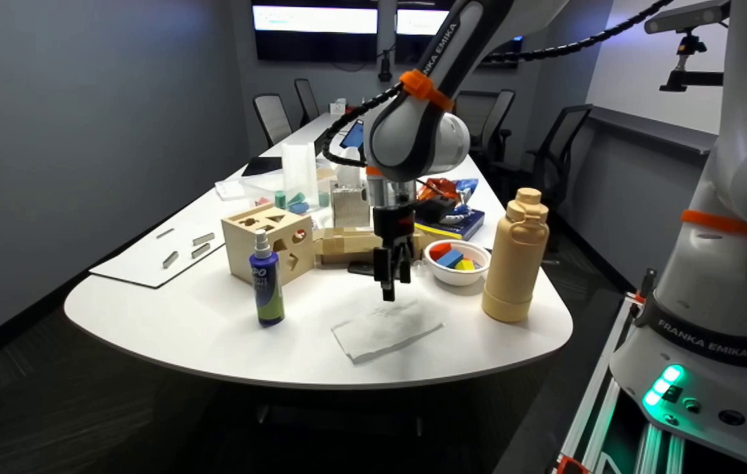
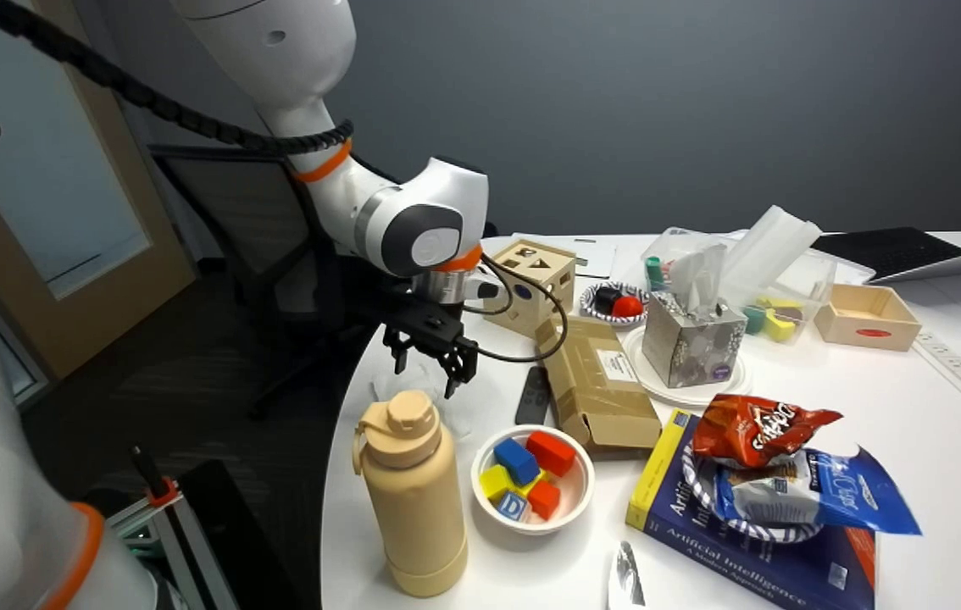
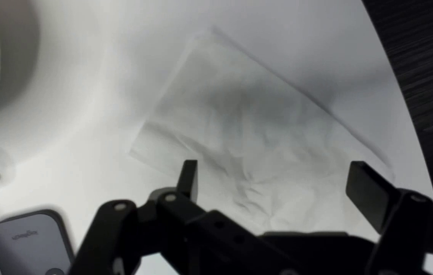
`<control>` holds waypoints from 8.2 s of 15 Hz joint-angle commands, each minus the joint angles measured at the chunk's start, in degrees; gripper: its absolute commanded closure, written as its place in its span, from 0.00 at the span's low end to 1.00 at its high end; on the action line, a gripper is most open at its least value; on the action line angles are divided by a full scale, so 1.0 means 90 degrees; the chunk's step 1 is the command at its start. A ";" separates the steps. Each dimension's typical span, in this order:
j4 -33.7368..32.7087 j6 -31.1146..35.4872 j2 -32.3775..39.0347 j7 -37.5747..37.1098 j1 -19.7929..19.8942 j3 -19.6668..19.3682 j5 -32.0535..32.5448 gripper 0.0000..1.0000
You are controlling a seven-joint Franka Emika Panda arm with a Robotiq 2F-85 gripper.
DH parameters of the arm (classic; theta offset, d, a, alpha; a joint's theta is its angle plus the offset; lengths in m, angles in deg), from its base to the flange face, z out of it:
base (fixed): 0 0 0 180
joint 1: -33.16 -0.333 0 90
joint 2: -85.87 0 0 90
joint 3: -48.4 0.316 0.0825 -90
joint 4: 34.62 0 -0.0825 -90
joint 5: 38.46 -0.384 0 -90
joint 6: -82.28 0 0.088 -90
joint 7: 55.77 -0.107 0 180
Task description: Fold the tissue on the table
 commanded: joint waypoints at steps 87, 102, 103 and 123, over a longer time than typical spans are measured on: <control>-0.2203 -0.4103 0.1399 -0.5478 -0.2487 -0.0320 0.6300 0.99; -0.2395 -0.4410 0.1781 -0.5760 -0.2482 -0.0050 0.6441 0.99; -0.2405 -0.4371 0.1821 -0.5765 -0.2496 -0.0020 0.6440 0.99; -0.2914 -0.3677 0.2246 -0.5636 -0.2589 0.0134 0.6099 0.99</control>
